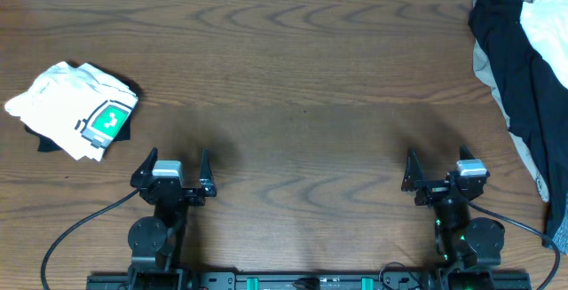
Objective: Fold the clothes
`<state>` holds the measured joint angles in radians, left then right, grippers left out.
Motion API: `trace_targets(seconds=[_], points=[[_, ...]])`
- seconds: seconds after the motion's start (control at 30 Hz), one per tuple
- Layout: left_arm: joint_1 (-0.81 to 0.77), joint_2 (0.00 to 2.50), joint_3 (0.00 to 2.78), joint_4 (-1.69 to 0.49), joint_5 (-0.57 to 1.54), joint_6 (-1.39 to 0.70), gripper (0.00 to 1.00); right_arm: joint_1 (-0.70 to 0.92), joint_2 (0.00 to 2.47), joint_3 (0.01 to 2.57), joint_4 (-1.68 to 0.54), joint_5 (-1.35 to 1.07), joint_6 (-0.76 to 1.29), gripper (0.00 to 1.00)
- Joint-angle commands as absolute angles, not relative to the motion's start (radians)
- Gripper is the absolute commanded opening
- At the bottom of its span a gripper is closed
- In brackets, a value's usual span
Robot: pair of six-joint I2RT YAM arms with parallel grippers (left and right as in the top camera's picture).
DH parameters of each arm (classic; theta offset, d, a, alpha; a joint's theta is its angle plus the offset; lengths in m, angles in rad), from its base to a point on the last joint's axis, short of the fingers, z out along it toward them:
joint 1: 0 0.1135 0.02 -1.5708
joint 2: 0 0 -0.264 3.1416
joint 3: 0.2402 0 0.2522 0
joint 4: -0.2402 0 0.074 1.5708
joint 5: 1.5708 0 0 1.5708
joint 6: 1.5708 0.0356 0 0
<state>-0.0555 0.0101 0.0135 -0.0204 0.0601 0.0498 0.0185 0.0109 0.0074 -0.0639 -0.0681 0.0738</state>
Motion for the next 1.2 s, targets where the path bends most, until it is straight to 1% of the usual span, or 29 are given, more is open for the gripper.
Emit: trace_targets(seconds=[0.0, 0.87, 0.97, 1.07, 1.17], points=[[-0.059, 0.004, 0.004, -0.064, 0.059, 0.052, 0.98, 0.014, 0.005, 0.006, -0.068, -0.072, 0.062, 0.99], [-0.059, 0.004, 0.004, -0.063, 0.059, 0.046, 0.98, 0.014, 0.006, 0.006, -0.067, -0.072, 0.063, 0.99], [-0.059, 0.004, 0.004, -0.063, 0.059, -0.012, 0.98, 0.014, 0.006, 0.006, -0.057, -0.080, 0.090, 0.99], [-0.059, 0.004, 0.009, -0.064, 0.059, -0.090, 0.98, 0.014, 0.006, 0.006, -0.049, -0.081, 0.173, 0.99], [-0.059, 0.004, 0.038, -0.067, 0.064, -0.141, 0.98, 0.014, 0.007, 0.014, -0.071, -0.114, 0.187, 0.99]])
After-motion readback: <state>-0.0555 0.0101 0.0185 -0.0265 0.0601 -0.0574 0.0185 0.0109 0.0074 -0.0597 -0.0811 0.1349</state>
